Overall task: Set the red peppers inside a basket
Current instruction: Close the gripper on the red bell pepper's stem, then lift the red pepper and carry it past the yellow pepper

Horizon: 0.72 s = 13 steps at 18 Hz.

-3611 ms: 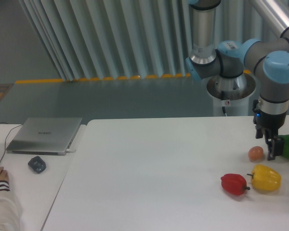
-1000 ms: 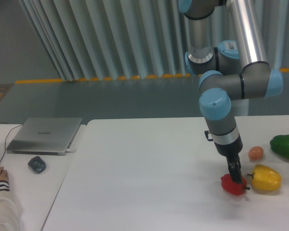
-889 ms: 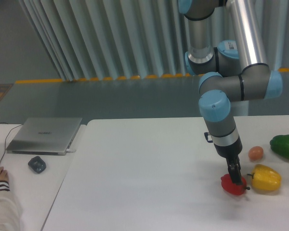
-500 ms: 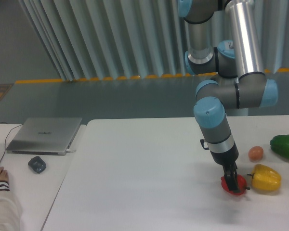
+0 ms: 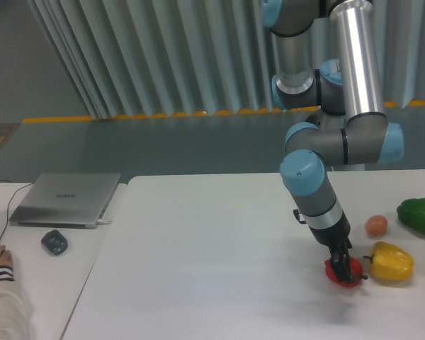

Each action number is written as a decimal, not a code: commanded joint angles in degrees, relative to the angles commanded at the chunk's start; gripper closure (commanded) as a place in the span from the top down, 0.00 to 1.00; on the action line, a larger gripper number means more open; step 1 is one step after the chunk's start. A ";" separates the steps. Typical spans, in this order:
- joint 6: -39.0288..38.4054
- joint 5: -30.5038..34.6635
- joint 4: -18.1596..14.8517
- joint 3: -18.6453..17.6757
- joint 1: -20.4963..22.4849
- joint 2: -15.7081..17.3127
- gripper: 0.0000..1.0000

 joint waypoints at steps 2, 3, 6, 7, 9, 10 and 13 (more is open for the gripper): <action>-0.18 0.44 0.00 0.00 -0.26 -0.35 1.00; -0.18 1.31 0.09 -0.09 -0.53 -0.44 1.00; -0.88 2.11 0.09 -0.09 -1.14 -0.79 1.00; -0.97 2.46 0.18 -0.09 -1.40 -0.88 1.00; -1.06 3.07 0.18 -0.09 -1.41 -0.88 1.00; -2.36 3.60 0.18 -0.09 -1.49 -0.97 0.93; -4.04 3.96 0.09 -0.18 -1.58 -0.79 0.85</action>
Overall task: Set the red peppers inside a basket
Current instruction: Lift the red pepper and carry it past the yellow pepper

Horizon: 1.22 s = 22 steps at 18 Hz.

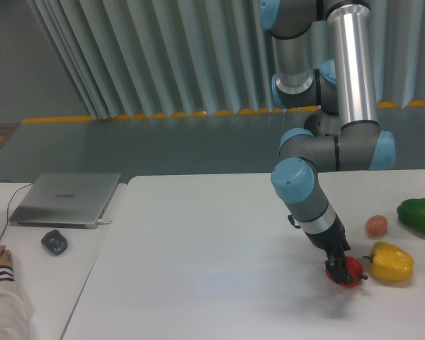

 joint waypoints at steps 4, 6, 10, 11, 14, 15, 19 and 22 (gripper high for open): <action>-0.35 0.79 -0.09 0.00 0.00 0.09 0.69; -0.53 1.49 -0.18 0.00 0.00 0.18 0.66; 0.00 1.49 -0.35 0.00 0.09 0.61 0.61; 0.00 1.49 -0.35 0.00 0.09 0.70 0.61; -0.09 1.49 -0.44 -0.09 0.09 0.88 0.55; -0.17 1.49 -0.79 -0.09 0.09 0.97 0.50; 0.17 0.71 -1.75 0.17 1.05 3.07 0.50; -0.26 -0.35 -3.77 1.58 1.75 4.30 0.50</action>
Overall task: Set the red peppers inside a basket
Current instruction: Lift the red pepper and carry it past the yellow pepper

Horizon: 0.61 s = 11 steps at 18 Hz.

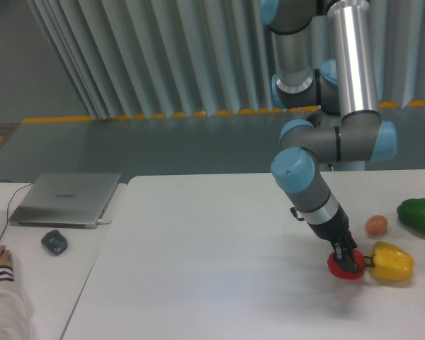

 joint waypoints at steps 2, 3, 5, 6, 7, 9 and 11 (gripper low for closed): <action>-0.09 -4.29 -1.06 0.80 1.93 1.32 0.50; -0.18 -6.14 -1.15 1.15 2.89 1.76 0.50; -0.61 -8.61 -1.32 1.41 4.13 2.64 0.50; -0.97 -9.49 -1.41 1.41 4.92 2.99 0.50; -1.58 -11.24 -1.41 1.67 5.62 3.17 0.50; -2.98 -13.97 -1.41 2.38 6.76 3.52 0.50; -5.00 -16.17 -1.33 2.99 7.73 3.61 0.50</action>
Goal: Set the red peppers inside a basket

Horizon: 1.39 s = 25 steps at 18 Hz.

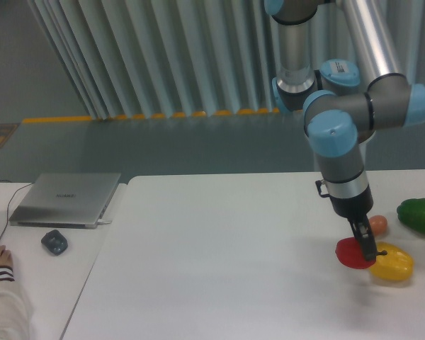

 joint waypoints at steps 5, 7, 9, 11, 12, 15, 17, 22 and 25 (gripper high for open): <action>-5.27 -0.72 0.79 1.67 1.85 -0.44 0.50; -4.67 -0.71 2.37 2.03 3.51 -0.62 0.50; -2.92 -0.54 2.64 2.11 5.09 -0.62 0.50; 1.11 -0.36 3.25 2.03 6.94 -0.79 0.50; 3.31 -0.10 3.86 1.94 8.08 -0.70 0.50; 10.69 1.39 3.96 1.68 10.72 -0.44 0.50; 16.74 3.23 3.96 1.94 12.04 -0.26 0.50; 21.07 6.93 4.39 1.94 14.67 0.26 0.50; 22.48 6.93 5.79 1.94 17.75 0.61 0.50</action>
